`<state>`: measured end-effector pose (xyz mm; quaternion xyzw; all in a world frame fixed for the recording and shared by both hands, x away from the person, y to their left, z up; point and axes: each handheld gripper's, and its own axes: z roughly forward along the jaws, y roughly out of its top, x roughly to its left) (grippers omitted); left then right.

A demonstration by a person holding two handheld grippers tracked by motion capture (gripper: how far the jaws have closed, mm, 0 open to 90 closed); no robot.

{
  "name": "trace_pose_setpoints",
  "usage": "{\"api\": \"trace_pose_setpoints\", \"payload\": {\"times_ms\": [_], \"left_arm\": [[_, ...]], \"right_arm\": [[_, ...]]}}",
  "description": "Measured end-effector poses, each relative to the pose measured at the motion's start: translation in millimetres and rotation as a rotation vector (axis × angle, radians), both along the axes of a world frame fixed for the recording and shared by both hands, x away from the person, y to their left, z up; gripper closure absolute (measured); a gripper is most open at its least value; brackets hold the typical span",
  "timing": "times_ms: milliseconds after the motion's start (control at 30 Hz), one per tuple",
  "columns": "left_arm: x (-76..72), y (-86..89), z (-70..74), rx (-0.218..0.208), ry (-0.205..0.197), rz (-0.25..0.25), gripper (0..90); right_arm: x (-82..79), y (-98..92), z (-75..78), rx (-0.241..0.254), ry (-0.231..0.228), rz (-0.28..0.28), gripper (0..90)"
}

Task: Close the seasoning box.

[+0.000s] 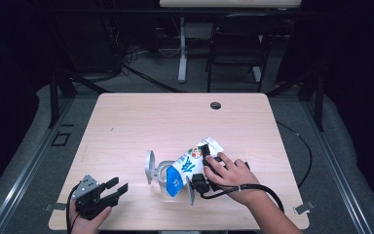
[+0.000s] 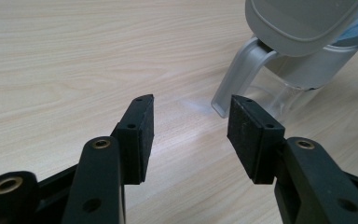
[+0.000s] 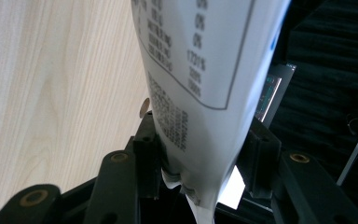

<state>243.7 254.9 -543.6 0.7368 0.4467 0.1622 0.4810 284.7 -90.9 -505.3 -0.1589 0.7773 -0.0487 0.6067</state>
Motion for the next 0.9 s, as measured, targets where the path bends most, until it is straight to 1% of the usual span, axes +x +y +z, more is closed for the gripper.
{"api": "trace_pose_setpoints", "payload": {"times_ms": [67, 300, 367, 900], "left_arm": [[0.1, 0.4, 0.1, 0.001, 0.002, -0.001, 51.6], [-0.1, 0.2, 0.3, 0.000, 0.001, -0.001, 51.6], [0.0, -0.2, 0.1, -0.004, -0.004, 0.002, 51.6], [-1.0, 0.9, 1.5, 0.006, 0.003, 0.001, 51.6]], "right_arm": [[0.3, -0.3, -0.3, -0.001, 0.000, 0.006, 56.6], [0.3, 0.0, 0.2, -0.005, -0.001, 0.004, 56.7], [0.3, 0.0, 0.1, -0.006, -0.003, 0.005, 56.7], [0.3, -0.3, 0.1, -0.010, -0.005, 0.007, 56.8]]}}
